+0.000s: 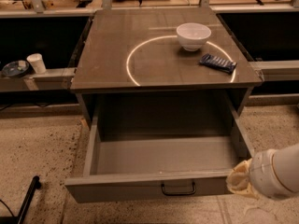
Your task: Close top drawer
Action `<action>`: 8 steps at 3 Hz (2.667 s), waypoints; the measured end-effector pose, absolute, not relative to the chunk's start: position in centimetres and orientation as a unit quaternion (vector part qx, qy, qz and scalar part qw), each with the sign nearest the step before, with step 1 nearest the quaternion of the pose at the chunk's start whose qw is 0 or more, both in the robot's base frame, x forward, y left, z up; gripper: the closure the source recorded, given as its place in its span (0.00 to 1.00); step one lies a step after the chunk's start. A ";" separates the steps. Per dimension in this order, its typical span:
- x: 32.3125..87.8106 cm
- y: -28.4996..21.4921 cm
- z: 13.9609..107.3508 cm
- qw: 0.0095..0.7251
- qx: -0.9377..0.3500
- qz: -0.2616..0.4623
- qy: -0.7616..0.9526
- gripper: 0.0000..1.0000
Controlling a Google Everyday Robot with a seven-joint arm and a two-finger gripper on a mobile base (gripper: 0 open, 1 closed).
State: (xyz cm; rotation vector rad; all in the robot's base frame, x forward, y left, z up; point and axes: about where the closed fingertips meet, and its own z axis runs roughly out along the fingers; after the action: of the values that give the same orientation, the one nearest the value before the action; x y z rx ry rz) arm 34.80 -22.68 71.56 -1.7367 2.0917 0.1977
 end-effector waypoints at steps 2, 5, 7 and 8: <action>32.3 -22.2 65.2 0.161 -0.642 0.063 0.747 1.00; 37.8 -22.2 62.9 0.225 -0.606 0.013 0.762 1.00; 42.4 -21.3 62.6 0.264 -0.593 0.011 0.761 1.00; 45.0 -20.1 61.8 0.278 -0.599 0.024 0.751 1.00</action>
Offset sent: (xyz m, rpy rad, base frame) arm -0.0224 0.0090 -0.0943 -0.0684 0.0342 0.0145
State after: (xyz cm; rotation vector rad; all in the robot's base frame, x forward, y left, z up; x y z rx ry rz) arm 45.00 -20.13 61.78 -1.6087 2.0150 0.0631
